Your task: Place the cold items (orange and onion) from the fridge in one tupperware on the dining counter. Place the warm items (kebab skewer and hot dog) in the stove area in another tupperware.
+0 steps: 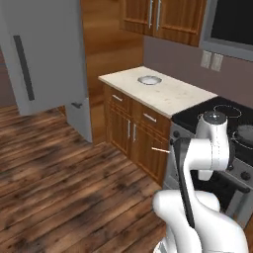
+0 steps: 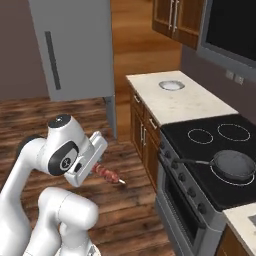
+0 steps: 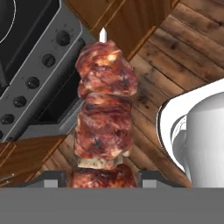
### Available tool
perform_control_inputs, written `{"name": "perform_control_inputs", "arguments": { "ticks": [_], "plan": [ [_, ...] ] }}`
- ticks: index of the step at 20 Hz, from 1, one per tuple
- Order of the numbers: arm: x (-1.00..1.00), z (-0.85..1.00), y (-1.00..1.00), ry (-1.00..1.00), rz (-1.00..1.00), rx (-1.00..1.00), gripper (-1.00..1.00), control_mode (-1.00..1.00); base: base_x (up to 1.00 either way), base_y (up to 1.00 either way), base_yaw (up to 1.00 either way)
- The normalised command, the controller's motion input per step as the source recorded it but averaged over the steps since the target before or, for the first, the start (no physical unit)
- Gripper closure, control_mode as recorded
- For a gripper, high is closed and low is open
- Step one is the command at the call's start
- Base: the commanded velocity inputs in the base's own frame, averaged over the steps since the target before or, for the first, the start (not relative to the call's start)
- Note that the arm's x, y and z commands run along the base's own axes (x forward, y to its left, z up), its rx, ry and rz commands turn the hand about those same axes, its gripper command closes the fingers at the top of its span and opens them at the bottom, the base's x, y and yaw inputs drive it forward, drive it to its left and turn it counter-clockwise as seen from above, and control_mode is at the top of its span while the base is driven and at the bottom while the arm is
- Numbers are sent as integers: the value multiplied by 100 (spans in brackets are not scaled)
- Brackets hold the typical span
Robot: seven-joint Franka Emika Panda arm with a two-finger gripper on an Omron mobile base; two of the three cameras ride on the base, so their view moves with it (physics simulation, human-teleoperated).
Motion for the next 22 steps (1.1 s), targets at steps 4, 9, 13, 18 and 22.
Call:
{"name": "perform_control_inputs", "arguments": {
  "ticks": [4,9,13,18,22],
  "plan": [
    [0,0,0,0,0,0,100,100,4,17,49],
    [0,0,0,0,0,0,100,100,26,22,43],
    [0,0,0,0,0,0,100,100,52,20,29],
    [0,0,0,0,0,0,100,100,90,28,16],
    [0,0,0,0,0,0,100,100,92,34,13]
  ]
}}
